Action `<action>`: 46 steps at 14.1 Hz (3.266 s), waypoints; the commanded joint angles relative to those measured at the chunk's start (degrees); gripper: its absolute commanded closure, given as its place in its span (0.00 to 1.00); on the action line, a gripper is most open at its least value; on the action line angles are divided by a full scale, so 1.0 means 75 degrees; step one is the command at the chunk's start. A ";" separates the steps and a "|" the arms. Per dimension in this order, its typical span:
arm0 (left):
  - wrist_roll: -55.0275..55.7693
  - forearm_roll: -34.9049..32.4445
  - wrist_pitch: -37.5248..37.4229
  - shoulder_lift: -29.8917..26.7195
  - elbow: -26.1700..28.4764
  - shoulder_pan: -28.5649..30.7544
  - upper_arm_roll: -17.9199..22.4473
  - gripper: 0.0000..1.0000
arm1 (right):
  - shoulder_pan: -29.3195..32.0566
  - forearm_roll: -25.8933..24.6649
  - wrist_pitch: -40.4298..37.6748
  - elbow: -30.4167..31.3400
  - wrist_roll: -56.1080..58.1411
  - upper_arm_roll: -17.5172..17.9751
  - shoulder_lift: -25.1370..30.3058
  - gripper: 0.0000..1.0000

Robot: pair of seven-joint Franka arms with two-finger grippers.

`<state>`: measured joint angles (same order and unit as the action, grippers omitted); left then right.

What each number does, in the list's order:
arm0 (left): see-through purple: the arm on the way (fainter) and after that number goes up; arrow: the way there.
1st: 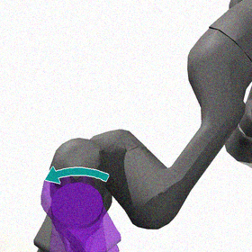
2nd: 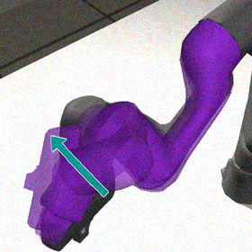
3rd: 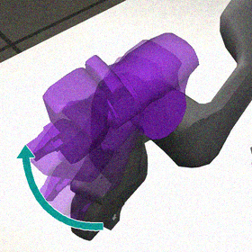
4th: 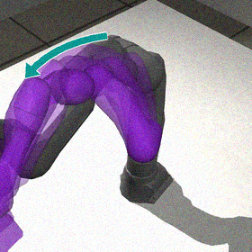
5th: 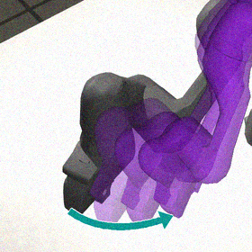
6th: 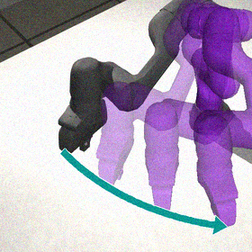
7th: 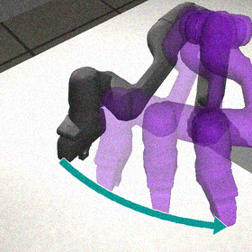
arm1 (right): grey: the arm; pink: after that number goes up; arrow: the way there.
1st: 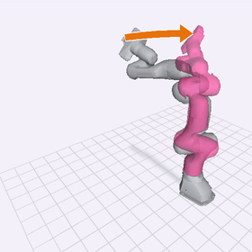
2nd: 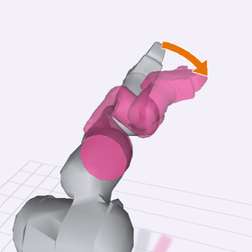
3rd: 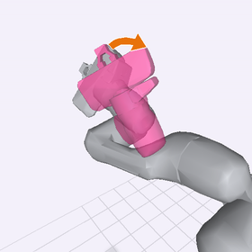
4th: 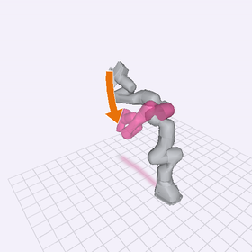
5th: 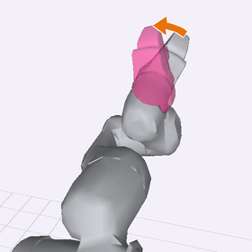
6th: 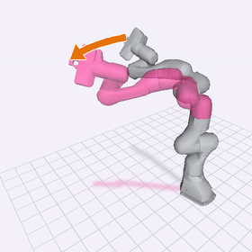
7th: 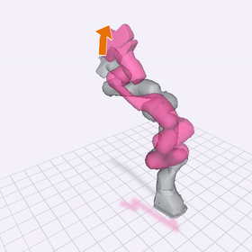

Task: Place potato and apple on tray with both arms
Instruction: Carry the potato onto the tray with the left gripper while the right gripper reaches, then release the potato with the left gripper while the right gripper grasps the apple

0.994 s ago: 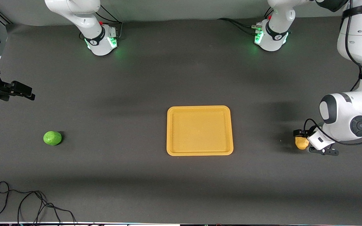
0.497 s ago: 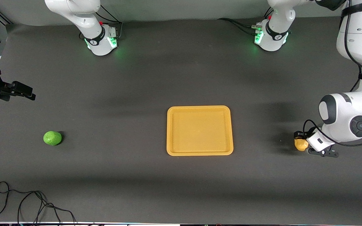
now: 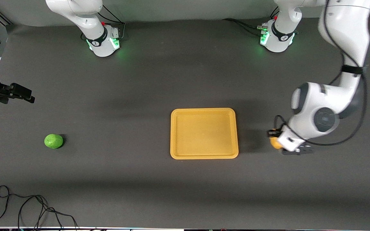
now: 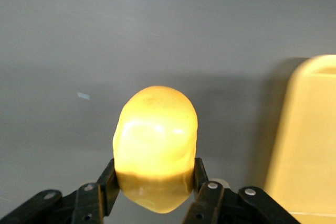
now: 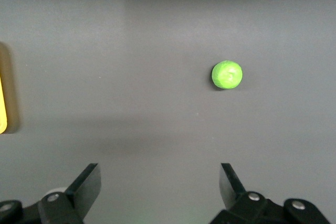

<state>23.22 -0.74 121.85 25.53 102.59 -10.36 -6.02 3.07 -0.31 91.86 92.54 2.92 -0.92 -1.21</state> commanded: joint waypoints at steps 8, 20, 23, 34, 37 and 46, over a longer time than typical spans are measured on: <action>0.3103 -0.0089 0.0475 0.1704 -0.1456 -0.2239 0.0158 0.88 | 0.0107 0.0088 0.0817 -0.0057 0.2574 -0.1483 -0.0435 0.00; 0.2974 -0.0241 0.0347 0.1764 -0.1351 -0.2228 0.0170 0.56 | 0.0376 0.1375 0.6098 0.2742 0.3711 -0.1589 -0.2321 0.00; 0.2986 -0.0242 0.0381 0.1788 -0.1362 -0.2216 0.0182 0.35 | 0.0376 0.2195 0.6828 0.2803 0.4308 -0.1589 -0.3094 0.00; 0.2939 -0.0230 -0.0892 -0.0061 -0.1363 -0.1316 0.0228 0.01 | 0.0317 0.2491 0.7686 0.2452 0.4462 -0.1495 -0.4350 0.10; 0.1923 -0.0590 -0.1843 -0.0975 -0.0838 -0.0963 0.0229 0.01 | 0.0329 0.2479 0.7569 0.2416 0.4544 -0.1495 -0.4339 0.40; 0.0232 -0.0605 -0.2418 -0.2512 0.0114 0.0339 0.0229 0.00 | 0.0247 0.1017 0.3274 0.0276 0.3925 -0.1600 -0.2547 0.46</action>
<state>27.21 -5.06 105.61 10.53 101.33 -8.89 -3.85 5.51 11.35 124.96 99.66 34.72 -12.39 -23.92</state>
